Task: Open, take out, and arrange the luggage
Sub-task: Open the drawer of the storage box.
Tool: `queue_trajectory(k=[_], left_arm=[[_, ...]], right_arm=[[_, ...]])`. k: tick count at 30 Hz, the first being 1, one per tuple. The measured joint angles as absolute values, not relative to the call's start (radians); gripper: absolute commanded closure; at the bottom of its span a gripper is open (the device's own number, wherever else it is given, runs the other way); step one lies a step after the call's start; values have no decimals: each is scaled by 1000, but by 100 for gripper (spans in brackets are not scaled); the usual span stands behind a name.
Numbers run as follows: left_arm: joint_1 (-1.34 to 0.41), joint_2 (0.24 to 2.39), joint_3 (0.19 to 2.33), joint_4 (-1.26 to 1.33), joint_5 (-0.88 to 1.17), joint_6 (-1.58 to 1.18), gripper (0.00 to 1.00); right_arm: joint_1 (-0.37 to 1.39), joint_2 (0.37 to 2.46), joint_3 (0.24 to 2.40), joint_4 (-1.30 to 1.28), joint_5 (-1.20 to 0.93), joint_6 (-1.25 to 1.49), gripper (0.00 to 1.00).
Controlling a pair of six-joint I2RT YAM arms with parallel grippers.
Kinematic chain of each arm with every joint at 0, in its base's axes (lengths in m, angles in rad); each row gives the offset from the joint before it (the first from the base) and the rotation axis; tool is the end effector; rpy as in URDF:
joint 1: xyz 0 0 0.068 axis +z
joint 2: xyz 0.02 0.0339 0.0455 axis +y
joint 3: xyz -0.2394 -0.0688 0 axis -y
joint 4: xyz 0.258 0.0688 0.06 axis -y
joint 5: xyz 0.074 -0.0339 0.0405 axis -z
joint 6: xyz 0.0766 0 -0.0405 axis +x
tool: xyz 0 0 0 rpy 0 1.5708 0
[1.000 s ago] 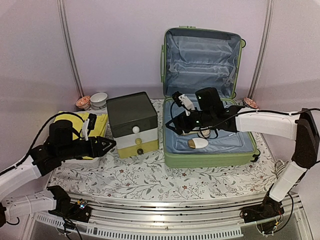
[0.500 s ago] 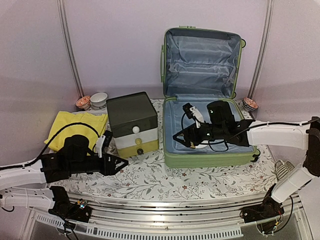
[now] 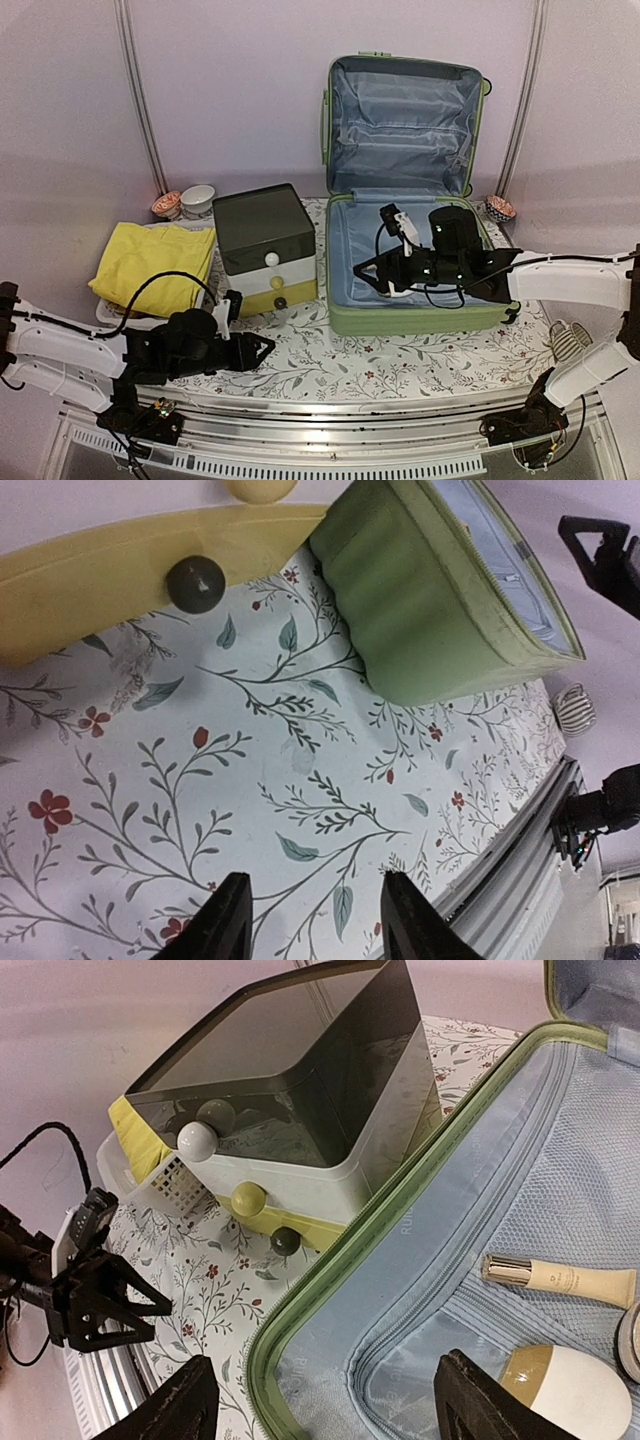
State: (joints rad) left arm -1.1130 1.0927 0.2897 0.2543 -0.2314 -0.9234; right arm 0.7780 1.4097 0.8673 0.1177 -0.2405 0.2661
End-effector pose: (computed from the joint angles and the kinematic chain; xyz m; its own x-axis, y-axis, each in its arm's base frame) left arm 0.1302 -0.2245 0.1046 -0.7665 -0.2010 -0.6100 0.2906 0.7385 -0.6084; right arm 0.2499 0.2718 0.2069 -0.5031 -0.1372 -0.8533 -0.7296 0.5966 0.3343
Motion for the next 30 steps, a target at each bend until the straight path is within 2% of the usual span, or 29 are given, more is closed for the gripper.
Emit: queue_trajectory(k=[21,30], left_arm=[[-1218,1525,211,884,-529,-1323,51],[-1219,1699,191,1105,-582,-1448,50]], right_arm=[[690,1412,867,121,-286,289,27],[674,1412,867,120,-294,287,26]])
